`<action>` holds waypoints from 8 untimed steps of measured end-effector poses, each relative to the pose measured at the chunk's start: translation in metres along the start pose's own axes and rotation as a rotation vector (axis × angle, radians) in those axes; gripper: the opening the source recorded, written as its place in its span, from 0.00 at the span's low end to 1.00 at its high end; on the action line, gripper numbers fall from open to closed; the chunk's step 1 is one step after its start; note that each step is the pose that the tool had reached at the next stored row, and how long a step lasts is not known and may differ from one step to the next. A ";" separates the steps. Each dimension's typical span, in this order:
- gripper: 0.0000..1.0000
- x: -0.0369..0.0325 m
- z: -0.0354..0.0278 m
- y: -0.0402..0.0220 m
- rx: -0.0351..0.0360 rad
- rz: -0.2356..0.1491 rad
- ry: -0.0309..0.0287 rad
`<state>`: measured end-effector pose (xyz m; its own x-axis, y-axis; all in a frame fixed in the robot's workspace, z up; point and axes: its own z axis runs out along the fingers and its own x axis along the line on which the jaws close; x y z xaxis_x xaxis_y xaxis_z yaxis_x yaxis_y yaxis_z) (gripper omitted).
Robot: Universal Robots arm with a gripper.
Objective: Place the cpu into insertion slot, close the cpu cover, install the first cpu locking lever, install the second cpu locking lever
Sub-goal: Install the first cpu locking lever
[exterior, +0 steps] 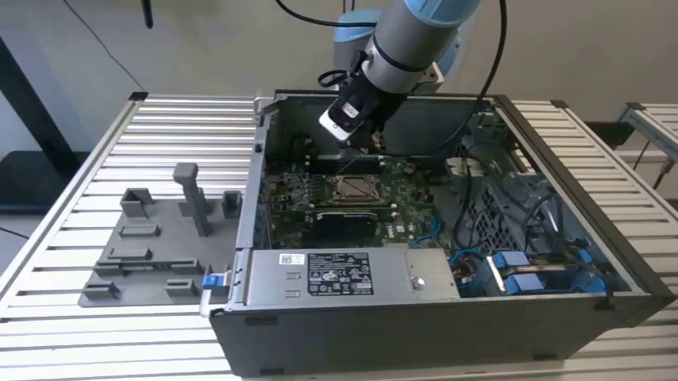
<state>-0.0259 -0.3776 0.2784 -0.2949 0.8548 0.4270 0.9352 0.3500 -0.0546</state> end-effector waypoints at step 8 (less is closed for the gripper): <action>0.11 0.0001 -0.0002 0.0002 0.0633 -0.144 -0.0099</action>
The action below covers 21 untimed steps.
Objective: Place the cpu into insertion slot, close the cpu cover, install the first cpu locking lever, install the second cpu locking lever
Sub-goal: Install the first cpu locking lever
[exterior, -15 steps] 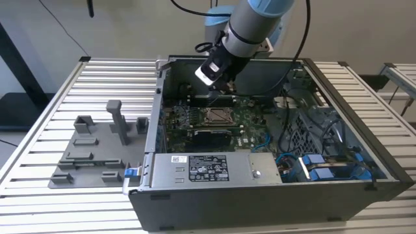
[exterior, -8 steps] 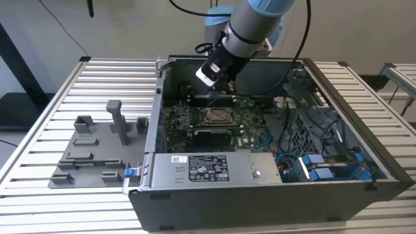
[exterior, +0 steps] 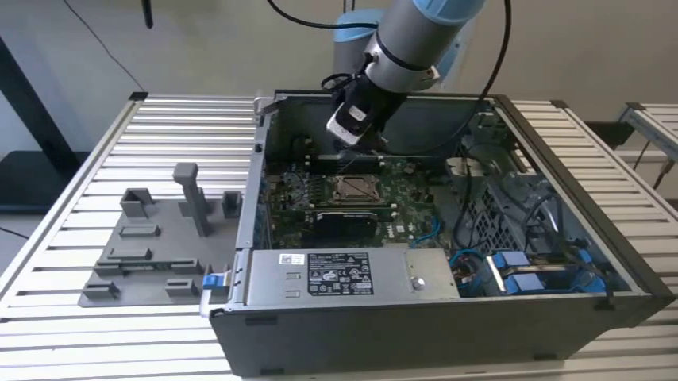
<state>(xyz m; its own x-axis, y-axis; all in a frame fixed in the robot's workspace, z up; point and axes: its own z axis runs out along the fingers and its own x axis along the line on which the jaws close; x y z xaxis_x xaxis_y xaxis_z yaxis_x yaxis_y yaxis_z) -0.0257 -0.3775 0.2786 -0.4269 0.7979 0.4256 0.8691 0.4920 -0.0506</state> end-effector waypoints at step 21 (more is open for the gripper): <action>0.11 0.0016 0.0010 -0.0034 0.1387 -0.304 -0.0195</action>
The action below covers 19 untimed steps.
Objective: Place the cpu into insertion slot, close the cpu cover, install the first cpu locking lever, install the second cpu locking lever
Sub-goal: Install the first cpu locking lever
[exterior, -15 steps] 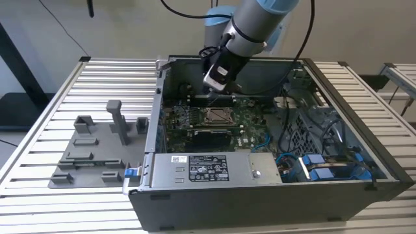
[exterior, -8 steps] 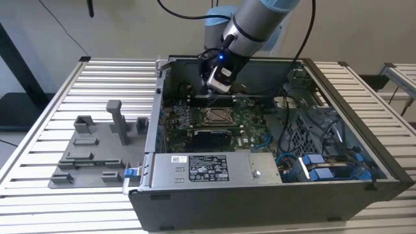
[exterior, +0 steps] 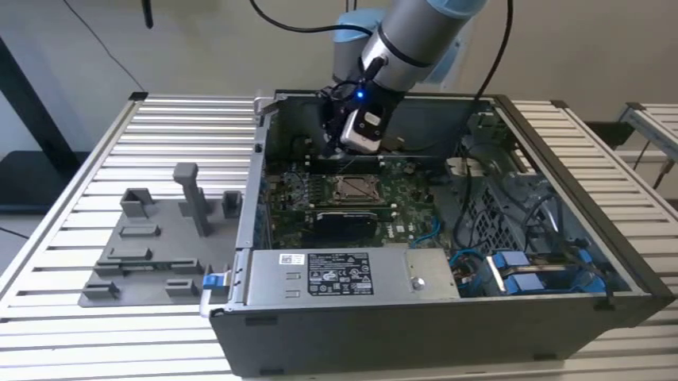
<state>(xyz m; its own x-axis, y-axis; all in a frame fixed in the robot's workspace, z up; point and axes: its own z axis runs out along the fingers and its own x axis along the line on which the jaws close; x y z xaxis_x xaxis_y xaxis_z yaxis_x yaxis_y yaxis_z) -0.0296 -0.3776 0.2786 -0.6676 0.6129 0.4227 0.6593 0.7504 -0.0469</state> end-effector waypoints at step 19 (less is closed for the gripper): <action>0.11 0.0006 0.0003 -0.0003 -0.0619 -0.077 -0.1061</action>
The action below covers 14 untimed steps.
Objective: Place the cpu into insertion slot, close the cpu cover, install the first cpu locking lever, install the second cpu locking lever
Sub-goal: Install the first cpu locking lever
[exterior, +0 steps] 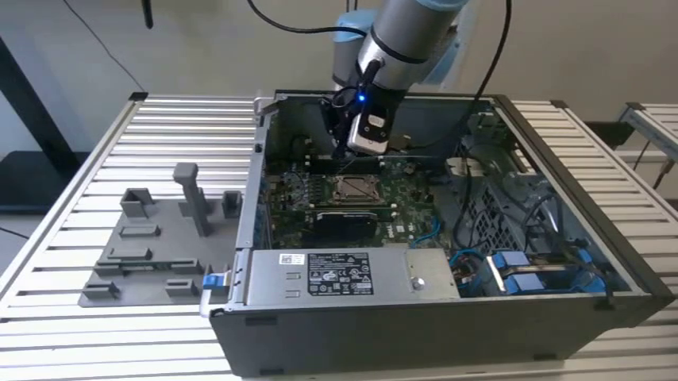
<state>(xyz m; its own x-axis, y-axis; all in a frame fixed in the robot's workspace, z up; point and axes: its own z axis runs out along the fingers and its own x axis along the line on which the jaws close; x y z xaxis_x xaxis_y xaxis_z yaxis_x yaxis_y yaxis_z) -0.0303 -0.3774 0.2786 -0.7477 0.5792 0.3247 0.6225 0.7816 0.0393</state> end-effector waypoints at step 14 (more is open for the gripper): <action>0.11 -0.0001 0.0003 0.0000 -0.0642 -0.163 -0.0928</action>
<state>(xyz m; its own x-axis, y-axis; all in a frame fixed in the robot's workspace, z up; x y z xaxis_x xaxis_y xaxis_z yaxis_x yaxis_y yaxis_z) -0.0303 -0.3773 0.2782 -0.8561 0.4673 0.2208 0.5027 0.8522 0.1454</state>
